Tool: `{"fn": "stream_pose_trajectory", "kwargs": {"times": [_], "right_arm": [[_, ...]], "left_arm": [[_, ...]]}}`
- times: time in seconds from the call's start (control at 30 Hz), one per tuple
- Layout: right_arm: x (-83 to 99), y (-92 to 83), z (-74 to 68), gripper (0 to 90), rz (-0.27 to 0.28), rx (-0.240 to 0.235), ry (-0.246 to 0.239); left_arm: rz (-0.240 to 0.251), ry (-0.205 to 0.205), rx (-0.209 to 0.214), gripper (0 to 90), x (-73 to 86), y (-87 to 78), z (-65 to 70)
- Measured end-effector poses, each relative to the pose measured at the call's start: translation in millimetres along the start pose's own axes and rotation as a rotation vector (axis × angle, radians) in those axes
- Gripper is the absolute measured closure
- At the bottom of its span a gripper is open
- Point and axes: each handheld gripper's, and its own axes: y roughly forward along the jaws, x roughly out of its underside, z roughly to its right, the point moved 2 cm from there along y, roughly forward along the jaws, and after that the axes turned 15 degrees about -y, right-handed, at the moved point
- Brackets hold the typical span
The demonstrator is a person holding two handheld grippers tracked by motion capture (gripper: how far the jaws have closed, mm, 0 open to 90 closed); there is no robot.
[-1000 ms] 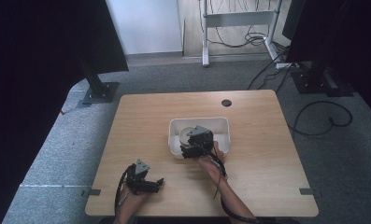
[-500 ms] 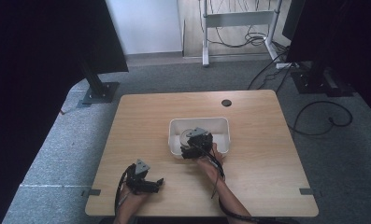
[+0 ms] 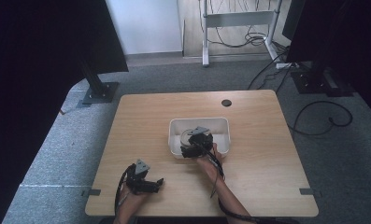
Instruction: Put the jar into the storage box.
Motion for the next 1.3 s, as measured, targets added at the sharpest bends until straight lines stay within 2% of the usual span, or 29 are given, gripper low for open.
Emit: {"fn": "stream_pose_trajectory", "kwargs": {"times": [0.1, 0.2, 0.57, 0.9, 1.3], "right_arm": [[-0.1, 0.9, 1.2, 3.7, -0.006, -0.029, 0.014], [-0.3, 0.5, 1.7, 1.8, -0.011, -0.034, 0.016], [-3.0, -8.8, 1.3, 1.5, 0.002, -0.044, -0.009], [-1.2, -24.2, 4.2, 2.0, 0.032, -0.051, -0.031], [6.2, -37.6, 3.9, 2.8, 0.029, -0.056, -0.065]], "left_arm": [[0.0, 0.0, 0.0, 0.9, 0.0, 0.0, 0.0], [0.0, 0.0, 0.0, 0.9, 0.0, 0.0, 0.0], [-0.002, 0.0, 0.0, 0.9, 0.0, -0.1, 0.0], [-0.002, 0.001, 0.0, 0.9, 0.0, -0.2, 0.0], [-0.002, 0.0, 0.0, 0.9, 0.0, -0.1, 0.0]]}}
